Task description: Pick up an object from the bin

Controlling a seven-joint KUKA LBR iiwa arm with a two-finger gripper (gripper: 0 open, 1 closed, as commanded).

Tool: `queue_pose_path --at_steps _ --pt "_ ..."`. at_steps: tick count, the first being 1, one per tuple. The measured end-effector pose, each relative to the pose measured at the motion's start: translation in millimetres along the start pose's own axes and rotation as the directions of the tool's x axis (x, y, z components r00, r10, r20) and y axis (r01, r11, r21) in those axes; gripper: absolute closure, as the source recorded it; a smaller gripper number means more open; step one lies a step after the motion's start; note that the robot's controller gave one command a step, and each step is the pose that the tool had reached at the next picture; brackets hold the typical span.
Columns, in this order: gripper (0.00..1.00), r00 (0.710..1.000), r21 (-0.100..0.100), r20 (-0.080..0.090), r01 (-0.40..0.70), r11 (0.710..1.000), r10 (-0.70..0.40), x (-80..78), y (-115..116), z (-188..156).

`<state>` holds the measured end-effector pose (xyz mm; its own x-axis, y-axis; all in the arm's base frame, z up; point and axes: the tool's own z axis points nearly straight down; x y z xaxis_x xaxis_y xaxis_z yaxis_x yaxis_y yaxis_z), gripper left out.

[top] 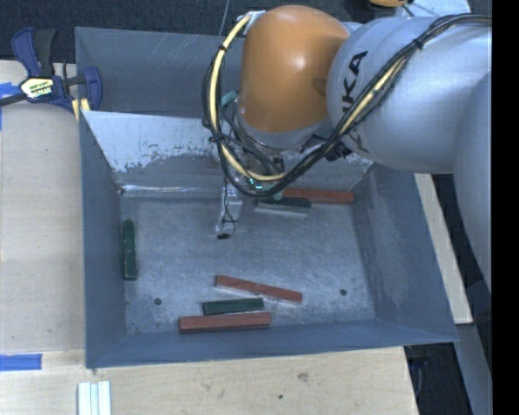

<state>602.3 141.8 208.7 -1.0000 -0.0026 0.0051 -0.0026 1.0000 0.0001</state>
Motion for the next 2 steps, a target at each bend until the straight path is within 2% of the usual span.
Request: queue_pose_path --at_steps 1,2 --pt "0.00 1.000 -0.001 0.009 -0.003 1.000 0.003 -1.7 -1 -5" --pt "0.00 0.996 -0.001 0.013 0.086 0.996 -0.086 -3.3 -41 34"
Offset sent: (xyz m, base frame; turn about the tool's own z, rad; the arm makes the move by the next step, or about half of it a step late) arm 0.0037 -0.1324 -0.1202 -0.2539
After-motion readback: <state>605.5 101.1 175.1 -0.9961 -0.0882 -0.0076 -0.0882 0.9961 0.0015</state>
